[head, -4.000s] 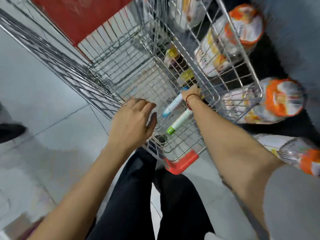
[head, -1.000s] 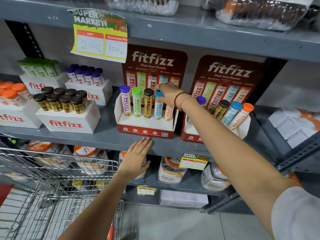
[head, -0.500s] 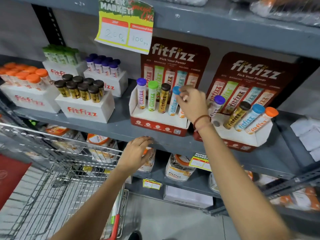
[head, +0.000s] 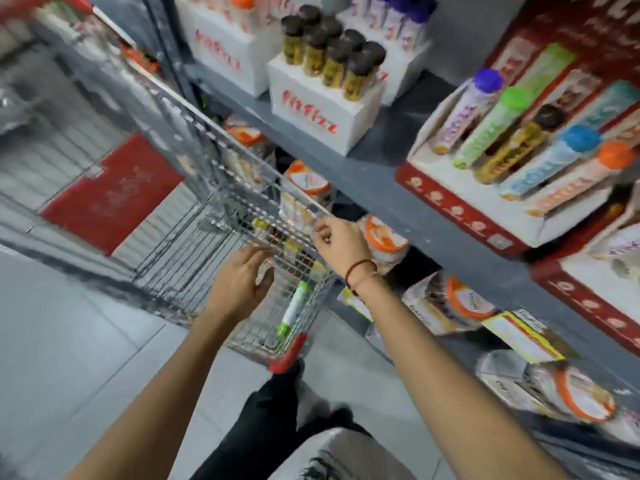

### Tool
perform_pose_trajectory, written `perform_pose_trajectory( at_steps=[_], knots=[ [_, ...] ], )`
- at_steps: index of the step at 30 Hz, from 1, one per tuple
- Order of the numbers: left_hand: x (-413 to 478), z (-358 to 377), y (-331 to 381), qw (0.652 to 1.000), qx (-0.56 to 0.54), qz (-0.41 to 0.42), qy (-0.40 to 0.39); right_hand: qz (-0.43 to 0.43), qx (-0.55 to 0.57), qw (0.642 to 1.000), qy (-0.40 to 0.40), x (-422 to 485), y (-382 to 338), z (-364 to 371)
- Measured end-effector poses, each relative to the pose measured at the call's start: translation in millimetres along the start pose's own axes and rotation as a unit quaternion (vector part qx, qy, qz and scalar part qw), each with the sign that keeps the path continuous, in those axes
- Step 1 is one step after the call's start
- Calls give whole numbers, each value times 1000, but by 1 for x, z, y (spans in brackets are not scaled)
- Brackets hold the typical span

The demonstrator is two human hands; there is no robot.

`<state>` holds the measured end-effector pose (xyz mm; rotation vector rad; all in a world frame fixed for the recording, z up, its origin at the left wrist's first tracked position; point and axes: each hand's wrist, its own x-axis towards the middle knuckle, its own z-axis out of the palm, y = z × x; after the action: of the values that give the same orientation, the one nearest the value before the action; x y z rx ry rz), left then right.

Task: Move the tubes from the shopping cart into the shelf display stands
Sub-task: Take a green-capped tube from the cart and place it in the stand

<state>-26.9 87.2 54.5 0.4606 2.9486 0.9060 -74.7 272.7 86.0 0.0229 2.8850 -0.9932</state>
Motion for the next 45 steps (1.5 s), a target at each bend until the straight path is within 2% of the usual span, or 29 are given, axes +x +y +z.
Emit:
perform_pose_trajectory(
  at_steps=[4, 8, 12, 15, 19, 24, 32, 36, 45],
  knots=[
    [-34, -2, -27, 997, 28, -65, -4, 26, -67, 988, -136, 15, 9, 68],
    [-63, 10, -43, 993, 34, -108, -17, 56, -144, 952, -264, 19, 24, 133],
    [-74, 24, -50, 990, 65, -118, -37, 143, -165, 919, -328, 24, 44, 180],
    [-71, 30, -53, 989, 76, -126, -35, 212, -193, 904, -317, 33, 64, 203],
    [-71, 35, -56, 983, 89, -152, -48, 202, -273, 900, -274, 46, 79, 224],
    [-71, 39, -58, 982, 92, -153, -58, 212, -313, 885, -274, 57, 90, 246],
    [-71, 41, -59, 985, 85, -146, -32, 263, -225, 912, -222, 62, 92, 251],
    [-72, 39, -57, 981, 90, -165, -51, 246, -176, 919, -253, 62, 78, 235],
    [-70, 33, -52, 984, 82, -153, -52, 156, -93, 974, -137, 55, 28, 140]
  ],
)
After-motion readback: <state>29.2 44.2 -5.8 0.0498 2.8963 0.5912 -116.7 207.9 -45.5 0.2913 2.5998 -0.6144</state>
